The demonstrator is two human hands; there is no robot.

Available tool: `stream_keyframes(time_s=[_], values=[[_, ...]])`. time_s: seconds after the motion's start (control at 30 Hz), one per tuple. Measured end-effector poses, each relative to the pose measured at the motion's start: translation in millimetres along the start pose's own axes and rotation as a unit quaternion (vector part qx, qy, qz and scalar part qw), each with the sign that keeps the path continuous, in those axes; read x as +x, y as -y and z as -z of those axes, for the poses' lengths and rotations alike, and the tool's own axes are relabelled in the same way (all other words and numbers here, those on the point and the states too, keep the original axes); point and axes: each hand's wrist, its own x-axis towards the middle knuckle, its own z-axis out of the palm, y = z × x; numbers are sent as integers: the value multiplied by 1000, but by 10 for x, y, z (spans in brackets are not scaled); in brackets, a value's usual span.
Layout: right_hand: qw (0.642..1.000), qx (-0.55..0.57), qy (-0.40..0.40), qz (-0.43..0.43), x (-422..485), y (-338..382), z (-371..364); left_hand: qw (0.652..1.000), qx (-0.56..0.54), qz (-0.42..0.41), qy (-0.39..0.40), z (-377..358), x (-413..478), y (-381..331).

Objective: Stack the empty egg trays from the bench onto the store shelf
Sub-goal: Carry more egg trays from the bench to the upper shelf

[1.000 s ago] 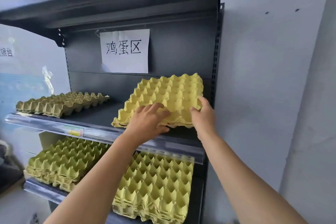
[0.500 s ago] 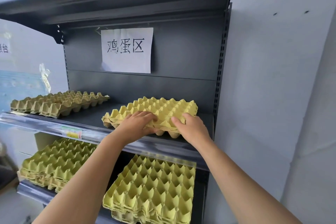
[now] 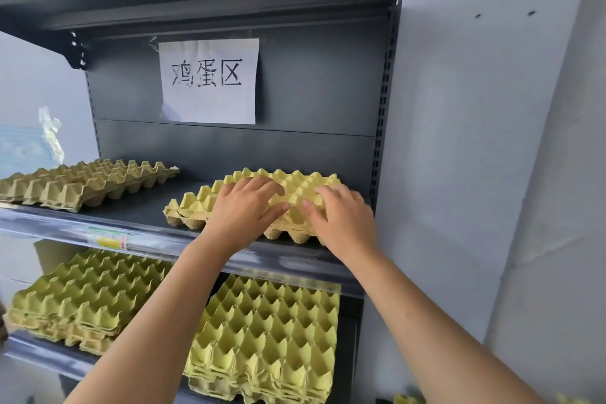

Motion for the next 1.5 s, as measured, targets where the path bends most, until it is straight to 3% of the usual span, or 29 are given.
stream_keyframes(time_s=[0.1,0.23,0.33,0.53,0.67,0.97,1.27,1.5], values=[[996,-29,-68,40,-70,-265,163,998,1,-60,-36,79,124,-399],[988,-37,-149,30,-254,-793,389,986,-39,-143,-77,-10,284,-1102],[987,-57,-148,10,-490,-1277,561,976,-57,-201,-67,-236,378,-1709],[988,-123,-63,-62,-1241,-2641,849,953,-165,-255,10,-946,395,-2941],[979,-149,6,-136,-1831,-3493,938,946,-177,-258,89,-1546,343,-3693],[929,-168,156,-290,-2865,-4844,951,890,-224,-279,281,-2789,110,-5004],[850,-119,269,-437,-3473,-5723,696,825,-252,-270,428,-4033,-32,-5644],[766,-87,315,-554,-3952,-6362,508,782,-257,-168,543,-4818,-331,-6014]])
